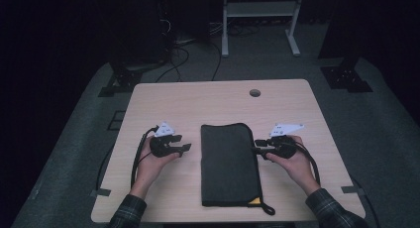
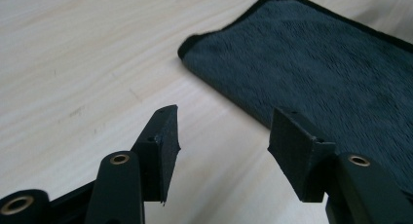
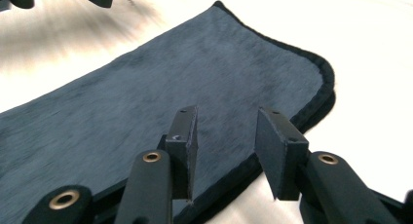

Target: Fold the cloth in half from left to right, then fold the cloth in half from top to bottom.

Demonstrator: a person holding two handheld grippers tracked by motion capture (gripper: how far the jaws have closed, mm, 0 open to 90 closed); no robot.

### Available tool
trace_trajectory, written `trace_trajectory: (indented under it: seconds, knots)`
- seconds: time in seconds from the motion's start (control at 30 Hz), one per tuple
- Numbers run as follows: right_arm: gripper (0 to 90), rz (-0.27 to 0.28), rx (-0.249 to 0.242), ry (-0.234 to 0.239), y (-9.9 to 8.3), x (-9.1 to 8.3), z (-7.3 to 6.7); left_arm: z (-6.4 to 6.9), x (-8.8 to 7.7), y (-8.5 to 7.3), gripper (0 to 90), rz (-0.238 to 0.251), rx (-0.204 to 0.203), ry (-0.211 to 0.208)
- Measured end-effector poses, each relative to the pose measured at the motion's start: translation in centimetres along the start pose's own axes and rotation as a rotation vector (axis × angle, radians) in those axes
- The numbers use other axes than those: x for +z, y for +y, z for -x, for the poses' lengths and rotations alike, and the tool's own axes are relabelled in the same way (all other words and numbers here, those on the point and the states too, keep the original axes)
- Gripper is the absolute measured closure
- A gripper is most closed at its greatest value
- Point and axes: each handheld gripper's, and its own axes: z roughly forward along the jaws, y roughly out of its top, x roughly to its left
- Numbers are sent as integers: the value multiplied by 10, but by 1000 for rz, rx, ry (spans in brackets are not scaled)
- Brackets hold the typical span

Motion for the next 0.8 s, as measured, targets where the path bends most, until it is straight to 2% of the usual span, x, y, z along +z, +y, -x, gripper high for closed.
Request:
trace_trajectory:
  seconds: [0.33,0.43,0.63,0.73,0.8]
  knots:
    - [588,6,-2,-32,19,26,20,-3,25,18,454,3,7,-18]
    - [582,3,-3,-46,23,33,27,-6,32,24,445,8,-4,-20]
    - [583,7,21,-60,32,52,44,-16,50,33,446,8,-24,-31]
    - [584,15,38,-63,34,61,53,-20,59,38,445,-3,-23,-20]
    - [583,3,46,-65,35,67,57,-23,64,40,445,-10,-31,-25]
